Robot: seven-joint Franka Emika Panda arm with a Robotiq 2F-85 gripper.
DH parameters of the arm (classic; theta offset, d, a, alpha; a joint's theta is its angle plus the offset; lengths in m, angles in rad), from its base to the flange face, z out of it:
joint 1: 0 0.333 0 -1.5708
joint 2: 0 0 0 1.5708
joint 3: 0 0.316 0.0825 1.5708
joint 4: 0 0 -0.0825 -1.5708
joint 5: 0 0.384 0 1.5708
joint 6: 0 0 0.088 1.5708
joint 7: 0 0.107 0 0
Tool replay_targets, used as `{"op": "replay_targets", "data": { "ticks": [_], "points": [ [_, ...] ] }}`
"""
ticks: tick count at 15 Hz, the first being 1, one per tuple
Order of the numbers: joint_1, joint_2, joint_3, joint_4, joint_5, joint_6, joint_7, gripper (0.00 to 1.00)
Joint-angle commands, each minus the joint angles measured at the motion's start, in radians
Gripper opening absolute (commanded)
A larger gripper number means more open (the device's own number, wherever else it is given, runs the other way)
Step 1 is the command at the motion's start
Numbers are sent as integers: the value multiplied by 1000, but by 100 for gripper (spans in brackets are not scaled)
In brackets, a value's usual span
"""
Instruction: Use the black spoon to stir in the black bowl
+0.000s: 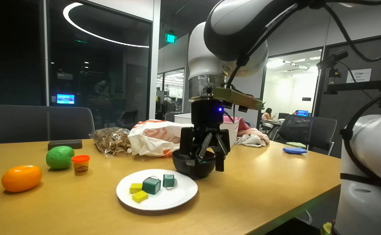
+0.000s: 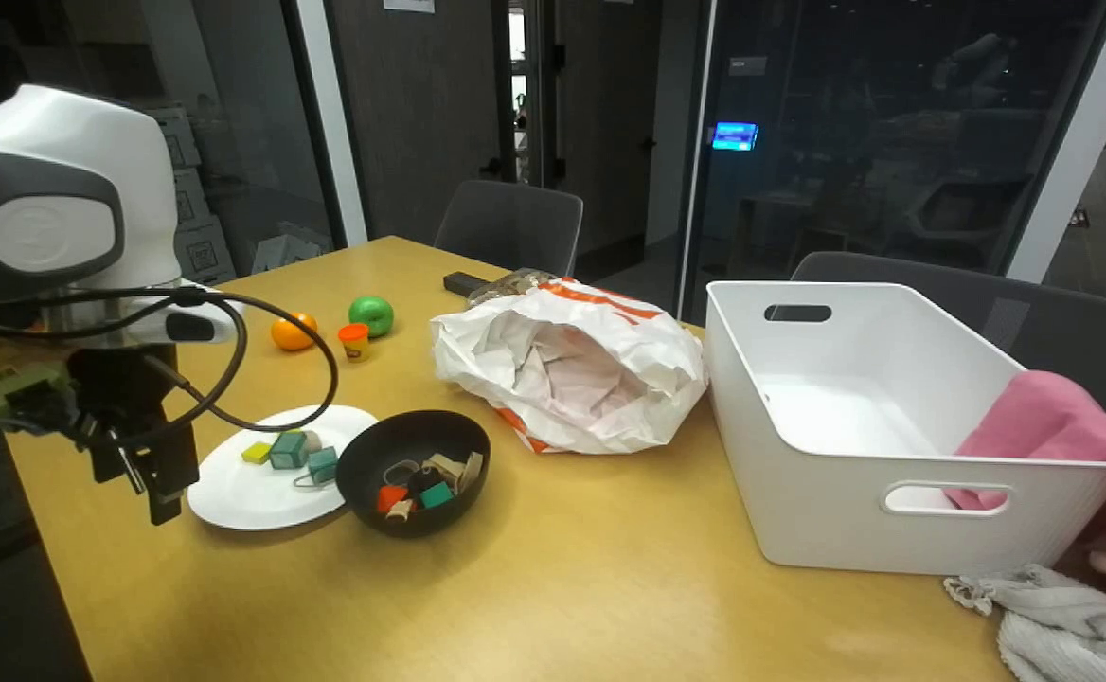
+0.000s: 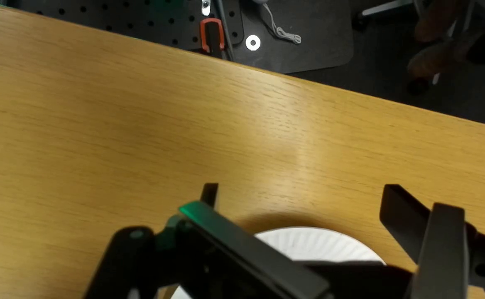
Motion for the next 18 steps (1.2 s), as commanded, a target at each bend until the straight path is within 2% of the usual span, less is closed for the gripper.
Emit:
{"op": "replay_targets", "data": {
  "ticks": [1,7,9,13,18],
  "points": [
    [-1,-1,0,2,0,-4,0,100],
    [-1,-1,0,2,0,-4,0,100],
    [-20,3,8,10,-32,14,20,100],
    [-105,-40,3,25,-179,71,84,100],
    [-226,-56,-39,58,-290,58,157,100]
  ]
}}
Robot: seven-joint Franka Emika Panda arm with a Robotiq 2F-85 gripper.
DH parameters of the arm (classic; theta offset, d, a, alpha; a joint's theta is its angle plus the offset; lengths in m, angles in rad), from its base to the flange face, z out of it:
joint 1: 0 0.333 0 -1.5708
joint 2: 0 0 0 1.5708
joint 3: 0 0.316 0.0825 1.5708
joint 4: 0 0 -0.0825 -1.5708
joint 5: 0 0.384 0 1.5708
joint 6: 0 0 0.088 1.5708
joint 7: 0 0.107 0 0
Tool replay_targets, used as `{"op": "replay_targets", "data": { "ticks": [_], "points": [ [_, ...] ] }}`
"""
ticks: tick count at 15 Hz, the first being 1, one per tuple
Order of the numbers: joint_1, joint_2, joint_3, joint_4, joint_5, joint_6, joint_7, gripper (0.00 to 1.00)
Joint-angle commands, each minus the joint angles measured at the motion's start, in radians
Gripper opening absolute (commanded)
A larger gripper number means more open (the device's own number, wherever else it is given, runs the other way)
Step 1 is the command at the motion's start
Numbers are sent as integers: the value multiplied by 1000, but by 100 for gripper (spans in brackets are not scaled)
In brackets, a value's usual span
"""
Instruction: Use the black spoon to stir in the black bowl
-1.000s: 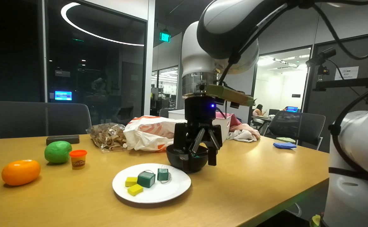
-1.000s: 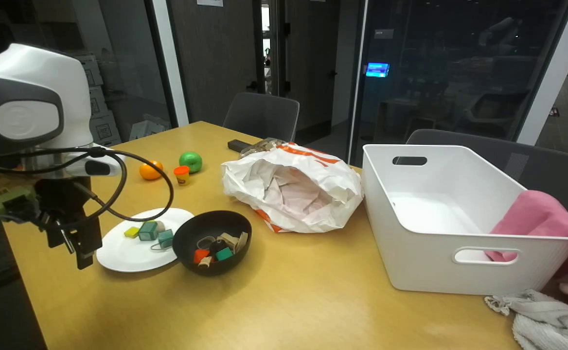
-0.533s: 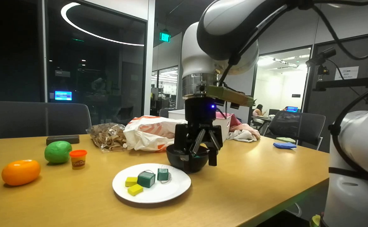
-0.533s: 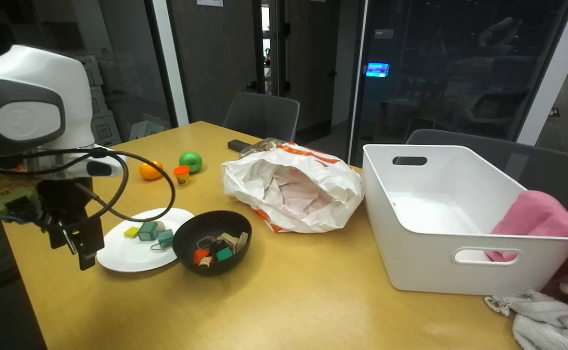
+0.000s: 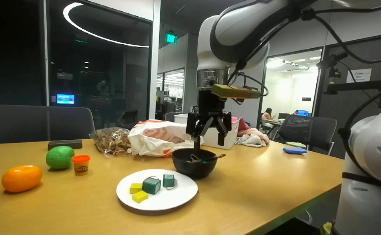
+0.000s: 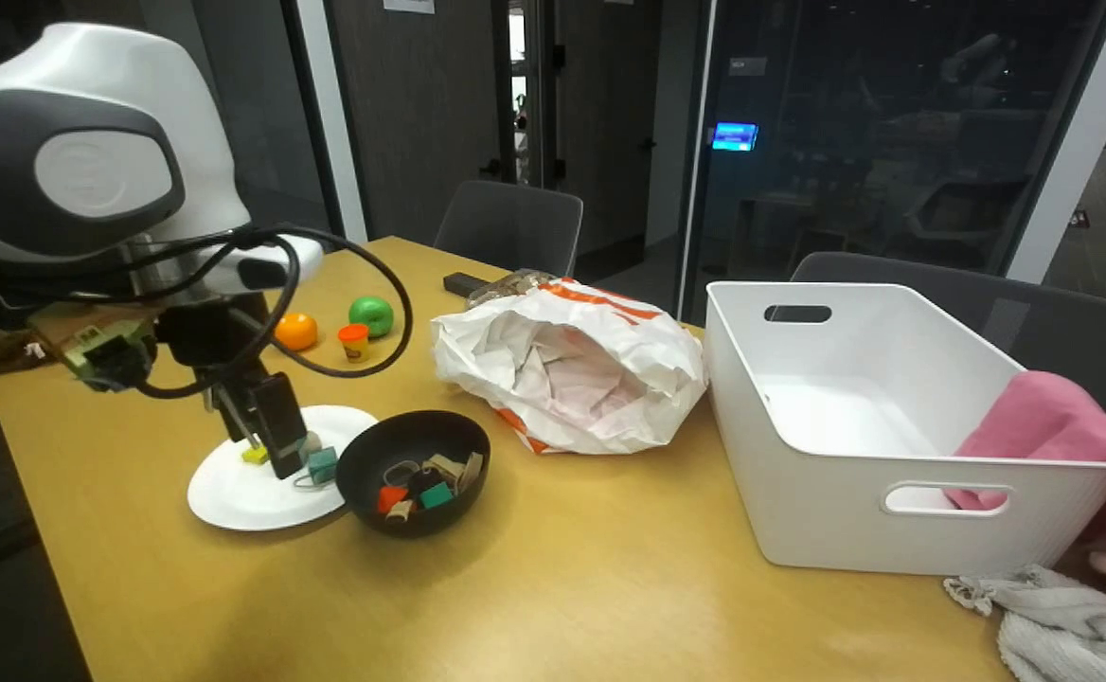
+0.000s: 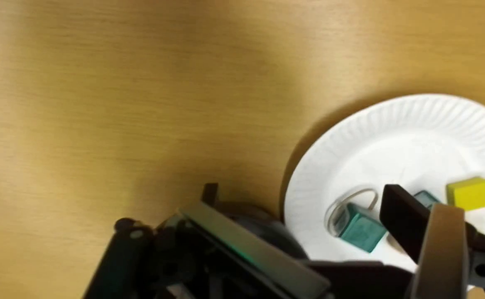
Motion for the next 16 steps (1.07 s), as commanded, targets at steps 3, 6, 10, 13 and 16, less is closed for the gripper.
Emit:
{"op": "replay_targets", "data": {
  "ticks": [3,6,10,13,16],
  "points": [
    [-108,-16,-54,18,-85,-29,52,100],
    [-126,-7,-99,7,-75,-19,10,100],
    [-122,-4,-173,-24,-45,28,-77,100],
    [-111,0,-230,-54,-1,81,-169,100],
    [-96,13,-276,-82,59,149,-277,100]
  ]
}}
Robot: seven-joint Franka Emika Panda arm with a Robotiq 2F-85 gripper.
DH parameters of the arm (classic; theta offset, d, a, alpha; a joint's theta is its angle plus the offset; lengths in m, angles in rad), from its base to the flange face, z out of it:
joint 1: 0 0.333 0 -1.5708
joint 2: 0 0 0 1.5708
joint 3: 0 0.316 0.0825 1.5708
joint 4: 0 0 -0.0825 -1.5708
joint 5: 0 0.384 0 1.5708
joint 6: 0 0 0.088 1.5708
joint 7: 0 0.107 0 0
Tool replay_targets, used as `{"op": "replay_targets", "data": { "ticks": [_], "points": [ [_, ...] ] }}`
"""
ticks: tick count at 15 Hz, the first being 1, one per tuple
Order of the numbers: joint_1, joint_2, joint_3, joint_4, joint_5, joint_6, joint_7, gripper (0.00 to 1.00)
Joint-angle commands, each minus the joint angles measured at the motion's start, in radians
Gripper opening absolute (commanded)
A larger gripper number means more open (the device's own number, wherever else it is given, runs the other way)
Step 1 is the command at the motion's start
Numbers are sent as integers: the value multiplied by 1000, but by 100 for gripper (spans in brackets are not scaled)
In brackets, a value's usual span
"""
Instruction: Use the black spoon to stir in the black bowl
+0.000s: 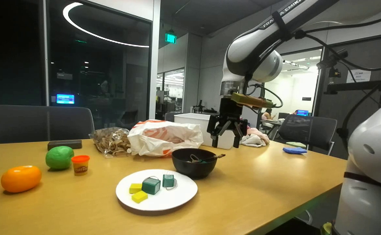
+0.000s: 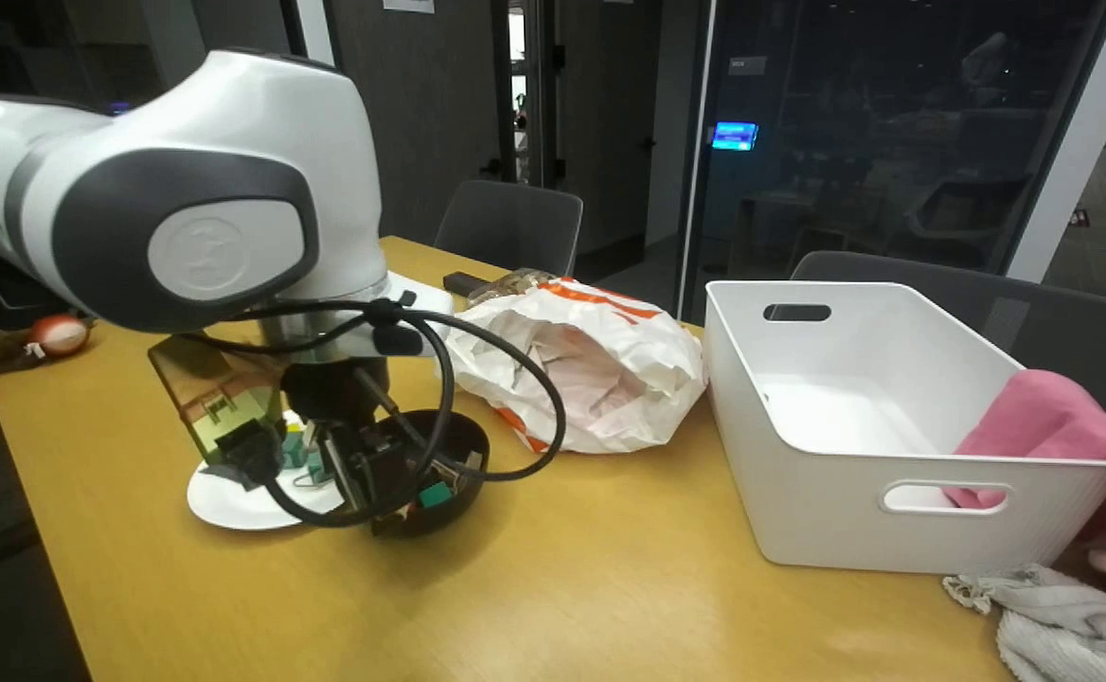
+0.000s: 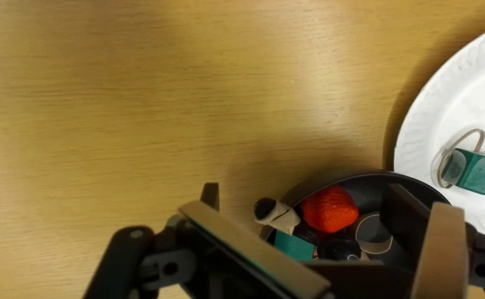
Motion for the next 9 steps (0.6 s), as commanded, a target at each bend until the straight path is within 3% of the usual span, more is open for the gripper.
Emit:
{"op": "replay_targets", "data": {
  "ticks": [1,9],
  "points": [
    [29,19,-54,-29,77,92,-128,100],
    [58,89,-87,-40,122,188,-306,100]
  ]
}}
